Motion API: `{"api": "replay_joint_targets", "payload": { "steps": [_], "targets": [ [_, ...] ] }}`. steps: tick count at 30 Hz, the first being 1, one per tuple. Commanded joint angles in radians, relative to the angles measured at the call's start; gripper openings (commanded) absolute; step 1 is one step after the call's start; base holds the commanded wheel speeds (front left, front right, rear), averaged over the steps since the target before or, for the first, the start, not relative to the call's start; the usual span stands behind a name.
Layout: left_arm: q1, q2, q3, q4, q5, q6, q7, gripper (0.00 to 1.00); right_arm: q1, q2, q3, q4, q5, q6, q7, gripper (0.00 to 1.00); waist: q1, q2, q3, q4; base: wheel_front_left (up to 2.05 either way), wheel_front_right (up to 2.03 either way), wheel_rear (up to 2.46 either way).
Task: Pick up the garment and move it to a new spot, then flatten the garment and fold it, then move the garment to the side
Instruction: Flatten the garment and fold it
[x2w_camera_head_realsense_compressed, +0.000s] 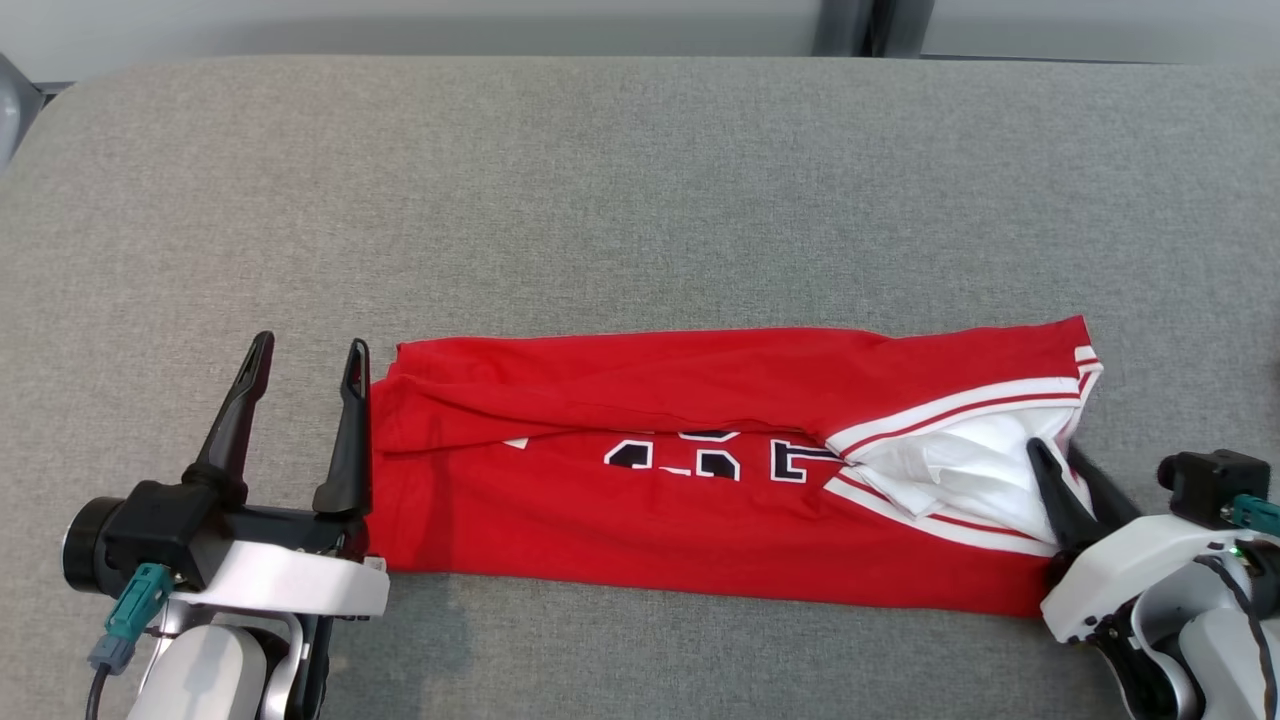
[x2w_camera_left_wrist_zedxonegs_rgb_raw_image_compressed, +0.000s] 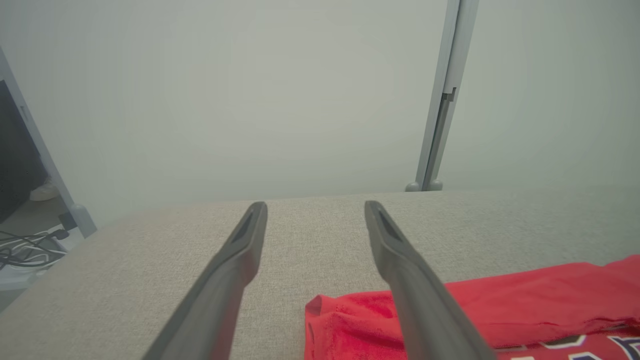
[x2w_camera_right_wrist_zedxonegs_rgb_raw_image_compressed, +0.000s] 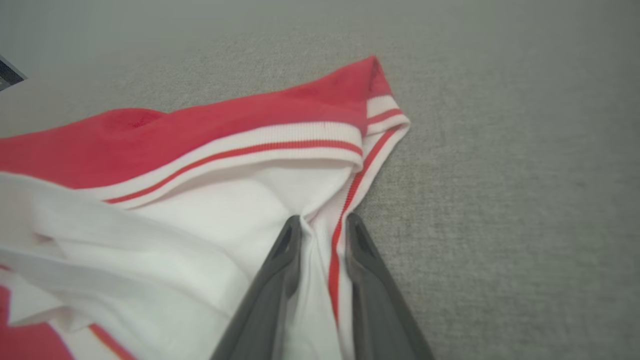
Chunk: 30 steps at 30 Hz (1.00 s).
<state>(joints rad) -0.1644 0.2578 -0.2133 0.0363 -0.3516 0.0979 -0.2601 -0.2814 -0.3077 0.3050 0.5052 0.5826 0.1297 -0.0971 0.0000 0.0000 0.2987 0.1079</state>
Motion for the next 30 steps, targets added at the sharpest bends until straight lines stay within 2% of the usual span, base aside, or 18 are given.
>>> {"api": "replay_joint_targets", "payload": {
  "steps": [1, 5, 9, 18, 22, 25, 30],
  "targets": [
    [-0.01, 0.0, 0.007, -0.003, 0.006, 0.0, -0.005, 1.0, 0.032, 0.012, 0.033, 0.025, 0.011, 0.001, 0.027, 0.0, 0.0, 0.0, 0.004, -0.005, 0.0, 0.0, 0.0],
    [-0.011, 0.0, 0.019, -0.002, 0.008, -0.001, -0.005, 1.0, 0.024, -0.019, 0.014, -0.017, 0.027, 0.001, -0.023, 0.0, 0.0, 0.0, 0.008, -0.021, 0.0, 0.0, 0.0],
    [-0.016, 0.0, 0.028, -0.001, 0.014, -0.008, -0.005, 1.0, 0.028, -0.063, -0.05, -0.06, 0.015, 0.0, -0.075, 0.0, 0.0, 0.0, 0.007, -0.038, 0.0, 0.0, 0.0],
    [-0.019, -0.006, 0.038, -0.006, 0.026, -0.016, -0.005, 1.0, 0.101, -0.121, -0.211, -0.123, -0.004, 0.001, -0.069, 0.0, 0.0, 0.0, 0.008, -0.068, 0.0, 0.0, 0.0],
    [-0.024, -0.008, 0.041, -0.003, 0.029, -0.022, -0.005, 1.0, 0.118, -0.113, -0.244, -0.171, -0.016, 0.001, -0.039, 0.0, 0.0, 0.0, 0.01, -0.081, 0.0, 0.0, 0.0],
    [-0.03, -0.011, 0.043, -0.001, 0.032, -0.027, -0.005, 1.0, 0.112, -0.095, -0.231, -0.246, -0.024, 0.001, -0.012, 0.0, 0.0, 0.0, 0.01, -0.087, 0.0, 0.0, 0.0],
    [-0.034, -0.015, 0.043, 0.001, 0.035, -0.035, -0.005, 1.0, 0.094, -0.046, -0.159, -0.451, -0.018, 0.001, 0.047, 0.0, 0.0, 0.0, 0.01, -0.088, 0.0, 0.0, 0.0]
  ]
}}
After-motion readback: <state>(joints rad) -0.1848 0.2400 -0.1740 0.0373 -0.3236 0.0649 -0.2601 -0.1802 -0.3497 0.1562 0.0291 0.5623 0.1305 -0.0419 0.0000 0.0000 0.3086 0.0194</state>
